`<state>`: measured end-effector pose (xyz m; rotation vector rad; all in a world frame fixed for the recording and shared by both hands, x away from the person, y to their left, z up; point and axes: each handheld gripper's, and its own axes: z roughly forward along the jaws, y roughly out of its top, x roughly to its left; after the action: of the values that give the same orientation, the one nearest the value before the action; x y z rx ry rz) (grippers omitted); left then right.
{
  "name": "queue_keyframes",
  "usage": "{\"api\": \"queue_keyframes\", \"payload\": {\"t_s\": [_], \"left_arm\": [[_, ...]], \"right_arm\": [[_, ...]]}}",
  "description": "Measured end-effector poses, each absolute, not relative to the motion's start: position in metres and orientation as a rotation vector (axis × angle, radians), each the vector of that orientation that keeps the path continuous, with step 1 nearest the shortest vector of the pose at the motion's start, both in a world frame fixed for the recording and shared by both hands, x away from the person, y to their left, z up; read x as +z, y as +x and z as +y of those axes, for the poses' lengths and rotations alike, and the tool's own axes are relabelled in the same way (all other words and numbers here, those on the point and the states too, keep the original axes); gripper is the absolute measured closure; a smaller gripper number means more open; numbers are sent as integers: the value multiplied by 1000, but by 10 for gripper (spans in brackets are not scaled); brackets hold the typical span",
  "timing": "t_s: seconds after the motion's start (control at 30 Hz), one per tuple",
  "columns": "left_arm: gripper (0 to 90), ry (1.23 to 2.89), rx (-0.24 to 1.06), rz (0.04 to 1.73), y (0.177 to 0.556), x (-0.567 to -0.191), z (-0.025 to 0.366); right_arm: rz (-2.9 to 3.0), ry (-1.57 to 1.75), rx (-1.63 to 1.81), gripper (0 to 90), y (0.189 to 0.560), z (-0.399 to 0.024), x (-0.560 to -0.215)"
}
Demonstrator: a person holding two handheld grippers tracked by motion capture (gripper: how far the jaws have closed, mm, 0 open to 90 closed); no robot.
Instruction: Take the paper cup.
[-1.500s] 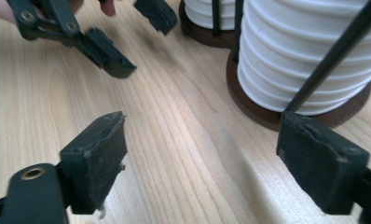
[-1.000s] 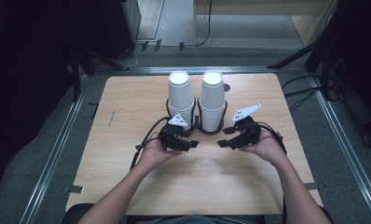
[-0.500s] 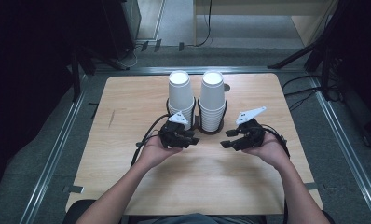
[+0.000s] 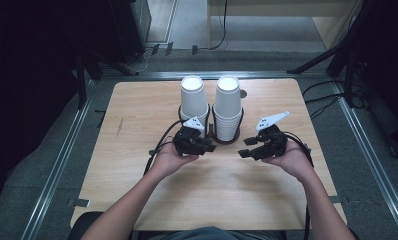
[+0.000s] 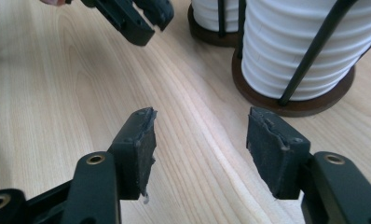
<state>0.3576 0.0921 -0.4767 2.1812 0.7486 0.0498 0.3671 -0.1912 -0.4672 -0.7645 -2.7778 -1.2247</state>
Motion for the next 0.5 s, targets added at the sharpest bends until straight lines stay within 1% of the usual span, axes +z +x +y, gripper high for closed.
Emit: {"api": "queue_keyframes", "payload": {"t_s": [0.23,0.3,0.37,0.5], "left_arm": [[800,2178,53,747,359,-468,85],[812,2176,57,747,361,-465,83],[846,2182,63,741,363,-462,81],[875,2171,72,765,370,-453,75]], "right_arm": [[-2793,-808,-1201,398,374,-189,-458],[-2794,-805,-1195,394,375,-189,-457],[-2803,-796,-1195,379,377,-188,-451],[-2805,-798,-1192,366,380,-186,-445]]}}
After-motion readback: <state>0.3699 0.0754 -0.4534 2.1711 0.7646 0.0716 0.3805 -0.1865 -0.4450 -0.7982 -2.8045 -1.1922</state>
